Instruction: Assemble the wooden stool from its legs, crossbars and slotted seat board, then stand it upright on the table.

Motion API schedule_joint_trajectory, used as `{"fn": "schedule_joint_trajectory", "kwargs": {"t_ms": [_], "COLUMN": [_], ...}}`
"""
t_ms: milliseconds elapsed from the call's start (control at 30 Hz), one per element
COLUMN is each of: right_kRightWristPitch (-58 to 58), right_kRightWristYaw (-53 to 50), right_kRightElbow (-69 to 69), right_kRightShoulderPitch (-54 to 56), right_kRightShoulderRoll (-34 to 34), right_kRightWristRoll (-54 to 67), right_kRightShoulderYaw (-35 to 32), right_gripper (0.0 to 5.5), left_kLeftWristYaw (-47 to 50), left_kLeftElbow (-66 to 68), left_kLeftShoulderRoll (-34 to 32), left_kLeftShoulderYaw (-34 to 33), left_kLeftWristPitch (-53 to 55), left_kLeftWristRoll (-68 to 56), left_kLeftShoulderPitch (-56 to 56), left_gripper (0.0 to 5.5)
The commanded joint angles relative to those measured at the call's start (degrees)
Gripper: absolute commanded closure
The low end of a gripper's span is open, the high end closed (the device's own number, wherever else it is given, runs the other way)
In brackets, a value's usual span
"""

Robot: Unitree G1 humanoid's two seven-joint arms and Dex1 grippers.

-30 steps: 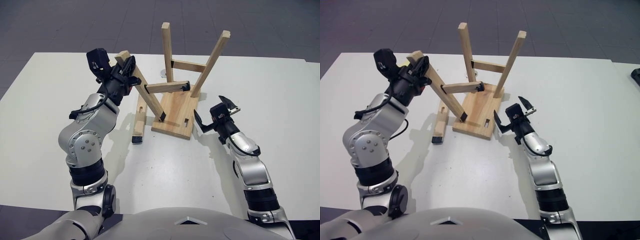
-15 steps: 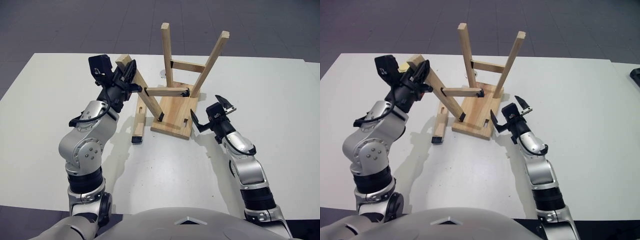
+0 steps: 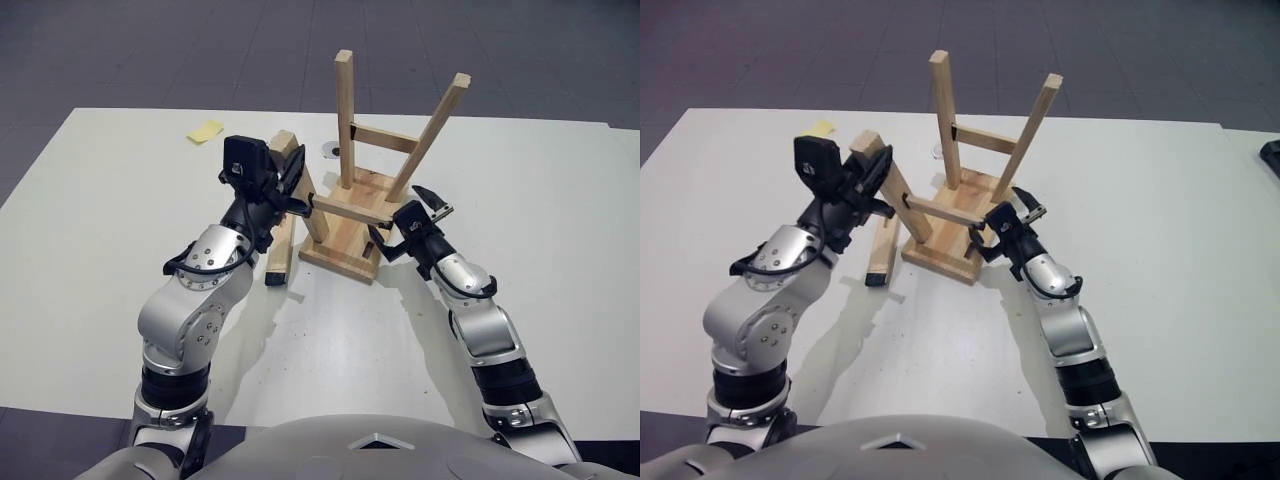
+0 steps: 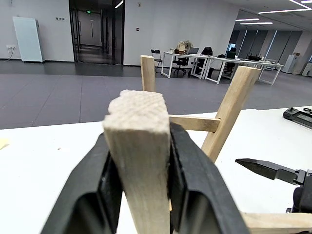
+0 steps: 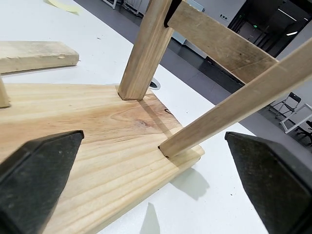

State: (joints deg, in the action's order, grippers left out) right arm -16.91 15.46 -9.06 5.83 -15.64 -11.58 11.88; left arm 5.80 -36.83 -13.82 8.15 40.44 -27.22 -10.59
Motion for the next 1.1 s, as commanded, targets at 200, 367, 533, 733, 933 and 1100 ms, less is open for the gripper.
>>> {"fn": "schedule_joint_trajectory", "kwargs": {"t_ms": [200,367,533,733,933,1100], "right_kRightWristPitch": [-0.4,-0.1,0.5,1.0,1.3,1.6], "right_kRightWristYaw": [1.8,1.4,1.0,1.2,1.3,1.4], "right_kRightElbow": [1.4,3.6,4.7,5.3,6.0,6.4], "right_kRightShoulderPitch": [0.7,2.2,2.9,3.0,3.1,2.9], "right_kRightShoulderRoll": [0.6,1.5,2.3,2.3,2.5,2.3], "right_kRightWristRoll": [0.7,0.5,0.3,0.6,1.0,1.3], "right_kRightShoulderYaw": [0.8,1.4,1.8,1.8,1.6,1.3], "right_gripper": [0.10,0.10,0.10,0.10,0.10,0.10], "left_kLeftWristYaw": [-0.3,-3.0,-6.5,-9.4,-10.5,-11.7], "left_kLeftElbow": [15.4,14.6,13.4,12.3,12.3,11.5], "left_kLeftShoulderRoll": [-1.4,2.9,9.1,10.8,12.2,13.8], "left_kLeftShoulderYaw": [3.4,1.8,0.2,0.0,-1.2,-3.9], "left_kLeftWristPitch": [5.4,2.0,-1.4,-3.2,-4.2,-4.9], "left_kLeftWristRoll": [4.8,0.1,-4.7,-4.5,-4.3,-7.0], "left_kLeftShoulderPitch": [8.9,4.4,0.8,0.2,0.0,-1.2], "left_gripper": [4.46,4.46,4.46,3.53,2.61,1.79]}}
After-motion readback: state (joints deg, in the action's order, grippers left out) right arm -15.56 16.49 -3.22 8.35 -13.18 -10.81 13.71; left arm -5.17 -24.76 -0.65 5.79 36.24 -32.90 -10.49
